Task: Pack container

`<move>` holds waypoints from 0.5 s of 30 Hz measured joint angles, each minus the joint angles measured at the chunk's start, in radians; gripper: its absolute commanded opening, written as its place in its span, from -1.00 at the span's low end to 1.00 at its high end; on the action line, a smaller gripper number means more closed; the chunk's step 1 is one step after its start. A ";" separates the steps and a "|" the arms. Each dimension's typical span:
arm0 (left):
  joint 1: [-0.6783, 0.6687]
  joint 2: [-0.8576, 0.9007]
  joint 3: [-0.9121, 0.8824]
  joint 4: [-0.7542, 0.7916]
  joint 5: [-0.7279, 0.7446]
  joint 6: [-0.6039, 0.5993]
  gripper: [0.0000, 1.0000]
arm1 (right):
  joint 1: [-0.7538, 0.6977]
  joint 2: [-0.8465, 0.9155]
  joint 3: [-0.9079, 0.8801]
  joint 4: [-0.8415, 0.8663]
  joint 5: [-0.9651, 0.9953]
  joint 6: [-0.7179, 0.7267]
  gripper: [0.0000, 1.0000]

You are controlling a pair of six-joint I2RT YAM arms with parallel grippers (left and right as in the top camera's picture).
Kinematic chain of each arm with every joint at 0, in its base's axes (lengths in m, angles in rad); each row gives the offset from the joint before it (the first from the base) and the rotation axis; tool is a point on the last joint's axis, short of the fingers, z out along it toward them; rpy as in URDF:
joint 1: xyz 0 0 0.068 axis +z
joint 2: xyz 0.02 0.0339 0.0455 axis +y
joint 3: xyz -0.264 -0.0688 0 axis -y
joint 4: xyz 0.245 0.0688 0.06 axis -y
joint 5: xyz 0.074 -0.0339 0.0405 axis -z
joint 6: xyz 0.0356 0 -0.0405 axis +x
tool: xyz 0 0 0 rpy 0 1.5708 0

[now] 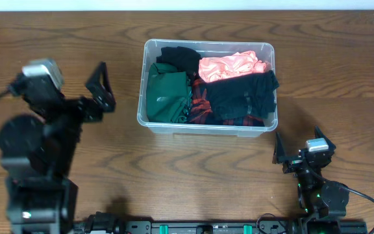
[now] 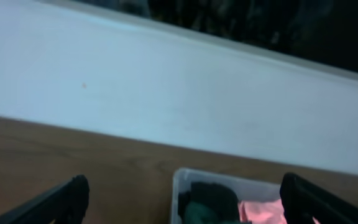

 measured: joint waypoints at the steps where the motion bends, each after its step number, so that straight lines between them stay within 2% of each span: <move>1: -0.002 -0.026 -0.050 0.027 0.000 0.000 0.96 | 0.000 0.000 0.000 0.000 0.000 0.000 0.98; 11: -0.005 -0.270 -0.519 0.304 0.009 -0.007 0.96 | 0.000 0.000 0.000 0.000 0.003 0.000 0.99; 15: -0.005 -0.359 -0.634 0.340 0.022 -0.007 0.96 | 0.000 0.000 0.000 0.000 0.003 0.000 0.98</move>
